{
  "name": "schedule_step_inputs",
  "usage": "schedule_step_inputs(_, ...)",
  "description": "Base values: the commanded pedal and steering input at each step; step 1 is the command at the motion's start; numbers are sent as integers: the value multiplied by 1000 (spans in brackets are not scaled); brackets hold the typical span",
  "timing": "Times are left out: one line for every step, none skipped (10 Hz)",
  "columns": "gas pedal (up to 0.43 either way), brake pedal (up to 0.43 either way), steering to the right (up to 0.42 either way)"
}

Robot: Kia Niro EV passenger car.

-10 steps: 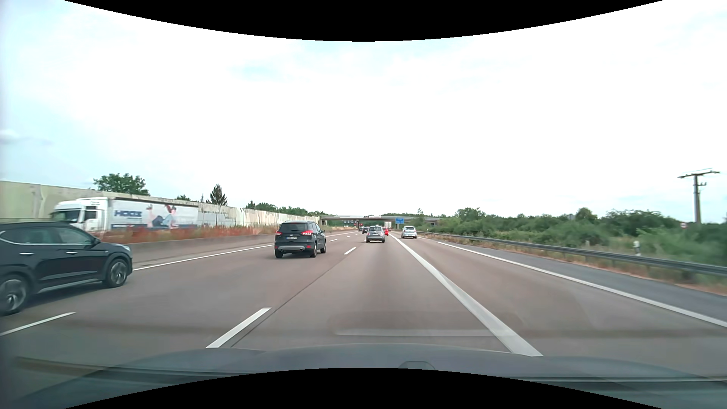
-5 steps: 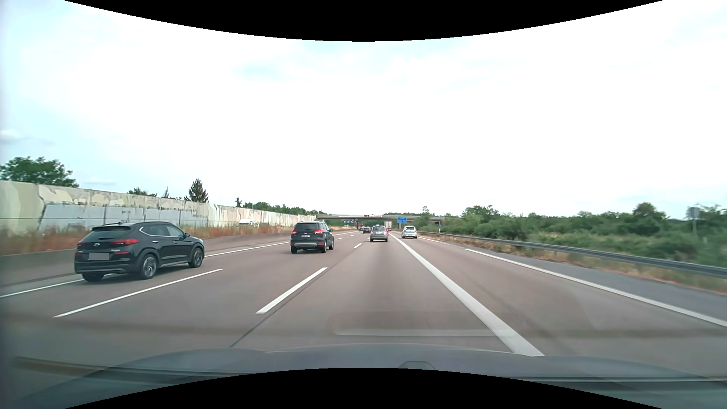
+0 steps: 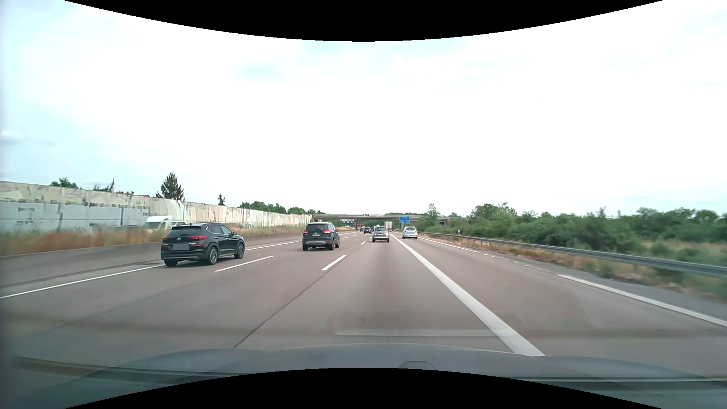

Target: Follow the waypoints while adhering to traffic rules and regulations

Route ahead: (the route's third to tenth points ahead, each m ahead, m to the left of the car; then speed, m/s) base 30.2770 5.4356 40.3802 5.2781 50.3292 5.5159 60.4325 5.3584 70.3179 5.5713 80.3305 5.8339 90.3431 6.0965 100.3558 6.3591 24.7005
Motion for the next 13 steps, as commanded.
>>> schedule_step_inputs(98, 0, -4)
schedule_step_inputs(98, 0, -4)
schedule_step_inputs(98, 0, -4)
schedule_step_inputs(98, 0, -4)
schedule_step_inputs(87, 0, -4)
schedule_step_inputs(87, 0, -4)
schedule_step_inputs(87, 0, -4)
schedule_step_inputs(79, 0, -4)
schedule_step_inputs(47, 0, -4)
schedule_step_inputs(47, 0, -4)
schedule_step_inputs(28, 0, -4)
schedule_step_inputs(8, 0, -4)
schedule_step_inputs(0, 0, -4)
